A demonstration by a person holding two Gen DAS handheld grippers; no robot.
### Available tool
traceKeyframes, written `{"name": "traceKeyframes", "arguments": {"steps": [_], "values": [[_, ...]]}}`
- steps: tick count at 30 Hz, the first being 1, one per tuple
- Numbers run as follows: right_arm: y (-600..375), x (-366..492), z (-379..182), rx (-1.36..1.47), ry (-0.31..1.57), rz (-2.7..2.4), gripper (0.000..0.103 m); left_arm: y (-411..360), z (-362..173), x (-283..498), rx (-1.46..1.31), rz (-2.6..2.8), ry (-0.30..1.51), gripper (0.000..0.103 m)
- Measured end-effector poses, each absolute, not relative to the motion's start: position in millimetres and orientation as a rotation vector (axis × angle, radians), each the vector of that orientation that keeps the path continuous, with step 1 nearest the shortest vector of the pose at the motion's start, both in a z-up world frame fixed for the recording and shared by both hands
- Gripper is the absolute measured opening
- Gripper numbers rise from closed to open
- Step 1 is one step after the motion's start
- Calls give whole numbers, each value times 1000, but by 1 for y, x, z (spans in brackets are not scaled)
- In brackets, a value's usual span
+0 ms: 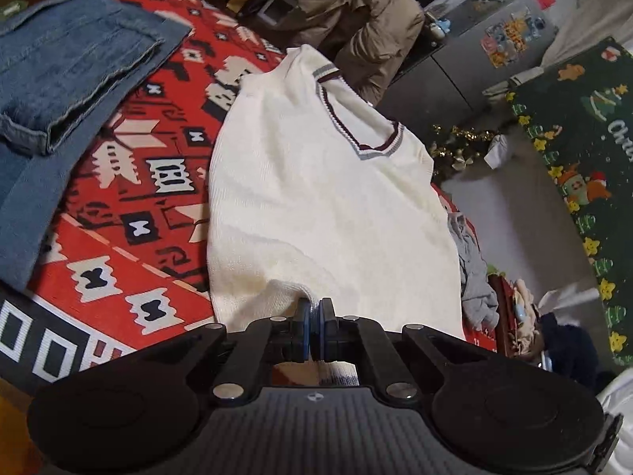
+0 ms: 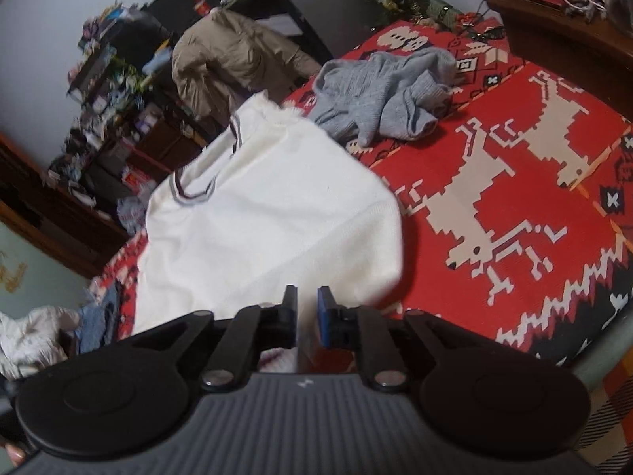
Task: Fold clothes
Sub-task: 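Lay the cream vest down beside the jeans with both grippers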
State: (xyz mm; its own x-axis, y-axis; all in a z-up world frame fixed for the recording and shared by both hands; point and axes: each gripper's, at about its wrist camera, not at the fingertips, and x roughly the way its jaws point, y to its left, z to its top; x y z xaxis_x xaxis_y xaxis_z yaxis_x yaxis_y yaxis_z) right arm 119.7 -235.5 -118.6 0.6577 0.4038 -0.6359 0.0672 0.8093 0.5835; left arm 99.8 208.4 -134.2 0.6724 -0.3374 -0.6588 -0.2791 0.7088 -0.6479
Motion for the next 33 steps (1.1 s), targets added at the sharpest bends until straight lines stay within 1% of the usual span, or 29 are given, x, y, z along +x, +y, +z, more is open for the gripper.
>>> {"name": "traceKeyframes", "arguments": {"steps": [2, 4, 9, 14, 18, 21, 22, 24, 25, 29, 33], "values": [[-243, 118, -119, 631, 826, 177, 21, 215, -139, 100, -838, -25, 863, 5], [-246, 119, -121, 600, 839, 134, 23, 217, -142, 100, -853, -16, 876, 5], [-230, 109, -127, 430, 961, 141, 23, 216, -141, 100, -846, -18, 881, 5], [-192, 101, -124, 231, 1013, 195, 23, 217, -143, 98, -856, -16, 889, 5], [-181, 97, -129, 152, 1064, 186, 23, 217, -144, 98, -854, -11, 896, 5], [-179, 95, -131, 139, 1094, 196, 24, 216, -144, 99, -840, -7, 899, 5], [-178, 95, -132, 132, 1104, 197, 25, 216, -144, 100, -835, -5, 898, 5], [-176, 97, -136, 116, 1123, 190, 32, 215, -144, 100, -829, -4, 899, 5], [-174, 98, -138, 108, 1133, 185, 33, 215, -144, 100, -826, -3, 899, 5], [-176, 103, -140, 116, 1112, 156, 33, 214, -144, 100, -822, 1, 901, 5], [-188, 106, -132, 186, 1049, 126, 33, 213, -145, 100, -808, 8, 904, 5]]}}
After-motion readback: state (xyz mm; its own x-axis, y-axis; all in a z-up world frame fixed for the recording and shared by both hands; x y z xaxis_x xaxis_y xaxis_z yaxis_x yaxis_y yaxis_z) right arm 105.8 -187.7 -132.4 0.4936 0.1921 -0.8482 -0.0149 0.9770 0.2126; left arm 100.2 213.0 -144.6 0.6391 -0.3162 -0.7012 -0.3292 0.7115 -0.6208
